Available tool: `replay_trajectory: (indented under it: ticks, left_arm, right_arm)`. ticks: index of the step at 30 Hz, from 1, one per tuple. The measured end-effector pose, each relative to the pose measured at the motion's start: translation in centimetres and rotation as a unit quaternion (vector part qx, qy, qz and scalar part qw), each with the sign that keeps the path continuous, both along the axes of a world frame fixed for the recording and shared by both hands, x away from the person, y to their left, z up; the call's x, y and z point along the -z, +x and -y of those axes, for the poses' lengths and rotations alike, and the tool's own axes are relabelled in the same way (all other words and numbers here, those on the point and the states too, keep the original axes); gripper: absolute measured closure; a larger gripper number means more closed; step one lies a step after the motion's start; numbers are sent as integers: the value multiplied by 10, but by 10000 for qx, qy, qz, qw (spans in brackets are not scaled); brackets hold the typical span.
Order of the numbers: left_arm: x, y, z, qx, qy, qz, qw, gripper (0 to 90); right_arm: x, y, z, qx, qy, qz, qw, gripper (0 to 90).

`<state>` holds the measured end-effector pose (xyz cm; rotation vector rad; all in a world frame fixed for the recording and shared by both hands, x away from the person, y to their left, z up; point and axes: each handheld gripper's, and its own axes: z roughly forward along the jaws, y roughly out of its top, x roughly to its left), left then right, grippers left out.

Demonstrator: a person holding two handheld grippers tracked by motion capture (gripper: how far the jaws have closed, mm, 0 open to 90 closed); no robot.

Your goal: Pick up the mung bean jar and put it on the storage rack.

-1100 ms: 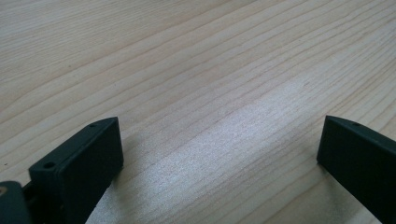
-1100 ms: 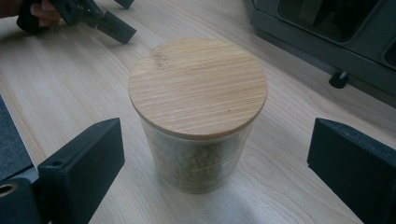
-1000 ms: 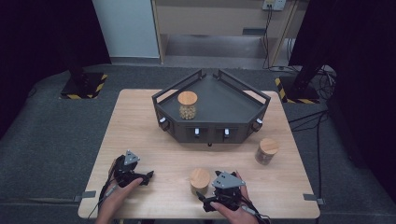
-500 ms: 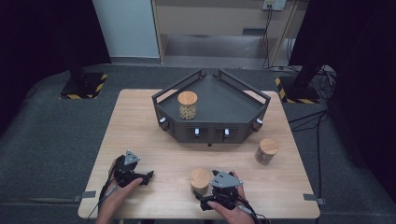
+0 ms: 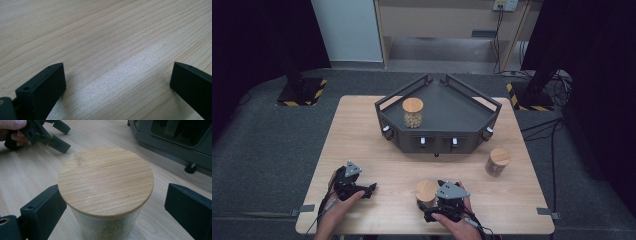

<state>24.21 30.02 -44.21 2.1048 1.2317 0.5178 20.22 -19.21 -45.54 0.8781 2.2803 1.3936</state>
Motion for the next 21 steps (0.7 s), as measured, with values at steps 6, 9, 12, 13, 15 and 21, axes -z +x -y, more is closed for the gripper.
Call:
replay_trajectory:
  ticks: [6, 9, 12, 13, 15, 21]
  left_arm:
    - [0, 0, 0, 0, -1, -1, 10000, 0]
    - [0, 0, 0, 0, -1, 0, 10000, 0]
    - [0, 0, 0, -1, -1, -1, 10000, 0]
    - [0, 0, 0, 0, -1, 0, 10000, 0]
    - [0, 0, 0, -1, -2, 0, 10000, 0]
    - [0, 0, 0, 0, -1, 0, 10000, 0]
  right_arm:
    - [4, 0, -3, 22, 40, 40, 10000, 44]
    - [6, 0, -4, 21, 47, 50, 10000, 48]
    - [7, 0, -5, 17, 56, 56, 10000, 54]
    - [8, 0, -5, 22, 66, 60, 10000, 58]
    - [9, 1, -5, 28, 124, 45, 9999, 62]
    - [13, 0, -6, 19, 179, 79, 9998, 79]
